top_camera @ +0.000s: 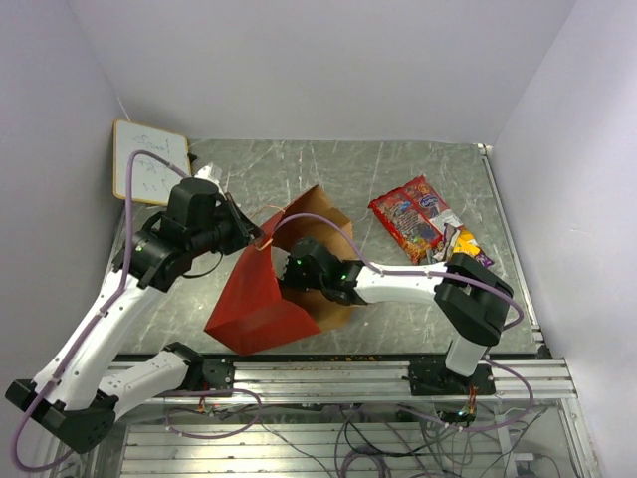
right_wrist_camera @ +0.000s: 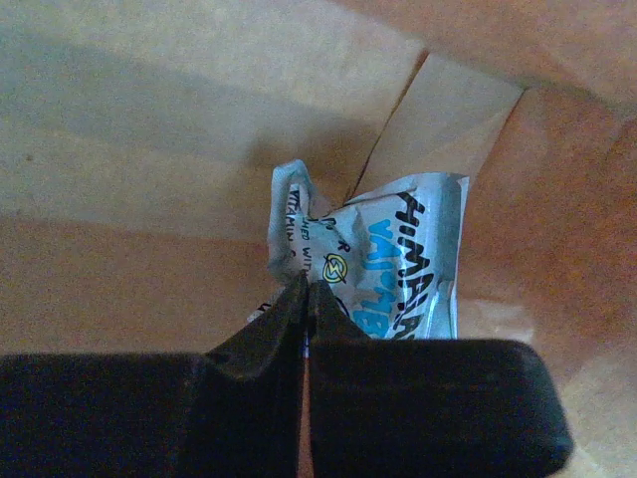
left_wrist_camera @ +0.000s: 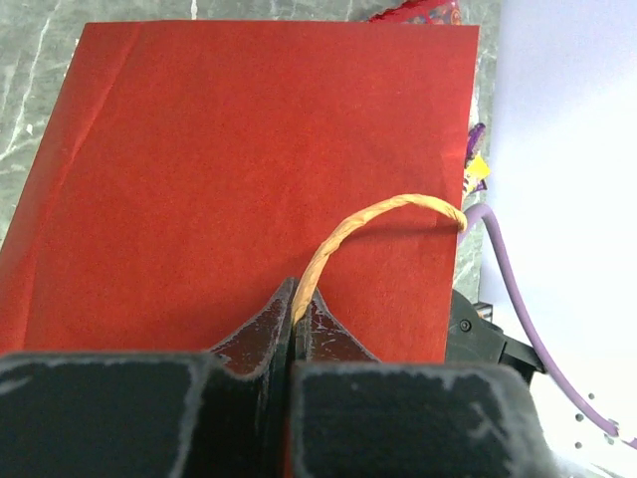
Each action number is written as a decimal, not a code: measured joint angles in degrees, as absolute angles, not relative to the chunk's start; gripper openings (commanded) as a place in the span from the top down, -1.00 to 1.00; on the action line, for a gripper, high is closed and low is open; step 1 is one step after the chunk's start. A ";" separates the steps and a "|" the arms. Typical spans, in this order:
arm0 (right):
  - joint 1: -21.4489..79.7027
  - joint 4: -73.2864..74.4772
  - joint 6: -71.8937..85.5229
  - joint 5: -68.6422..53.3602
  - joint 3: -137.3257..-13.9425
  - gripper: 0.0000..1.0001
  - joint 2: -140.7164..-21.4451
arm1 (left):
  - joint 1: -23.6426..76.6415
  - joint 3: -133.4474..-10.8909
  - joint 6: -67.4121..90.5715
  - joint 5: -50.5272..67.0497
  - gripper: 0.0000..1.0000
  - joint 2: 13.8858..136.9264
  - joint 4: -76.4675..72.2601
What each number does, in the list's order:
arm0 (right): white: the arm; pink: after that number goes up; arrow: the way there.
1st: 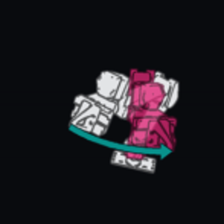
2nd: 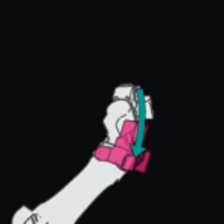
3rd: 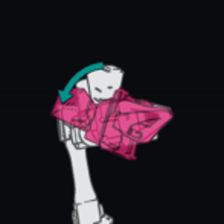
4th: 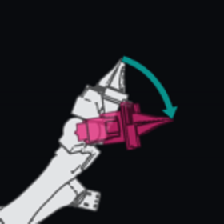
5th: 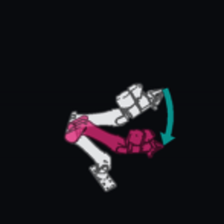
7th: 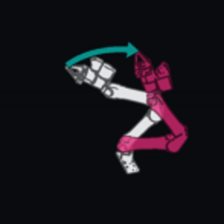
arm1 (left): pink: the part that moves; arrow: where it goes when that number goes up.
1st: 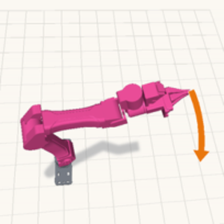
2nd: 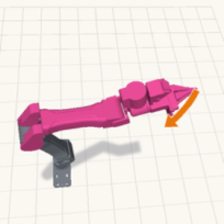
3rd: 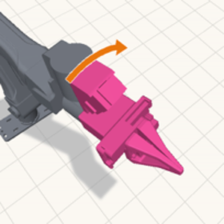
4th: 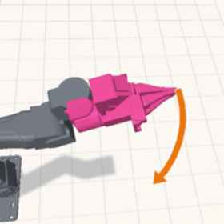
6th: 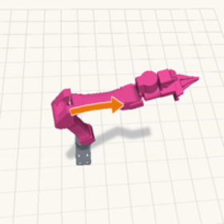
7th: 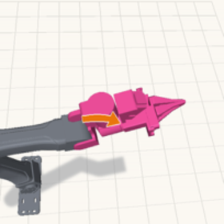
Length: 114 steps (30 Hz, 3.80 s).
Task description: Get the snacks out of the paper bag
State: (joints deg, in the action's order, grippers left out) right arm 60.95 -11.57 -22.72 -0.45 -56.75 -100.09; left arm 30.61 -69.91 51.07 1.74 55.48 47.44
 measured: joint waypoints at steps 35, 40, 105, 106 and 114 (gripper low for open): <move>58.30 8.60 -16.84 -3.46 -61.65 1.00 -85.62 | 30.61 -80.20 46.78 -0.86 0.86 60.01 47.42; 58.28 9.63 -14.00 -1.61 -68.36 1.00 -82.11 | 30.61 -79.96 46.92 -1.26 0.86 60.07 47.92; 15.66 23.51 19.94 28.49 -58.98 1.00 -80.88 | 21.61 -88.05 31.40 -0.12 -0.95 56.99 60.90; 15.49 23.20 20.01 28.21 -58.98 1.00 -81.32 | 21.61 -89.86 30.85 -0.56 -0.95 56.99 61.54; 15.42 22.09 19.40 25.76 -58.04 0.62 -83.50 | 21.58 -94.50 29.15 -1.48 -0.98 56.51 63.70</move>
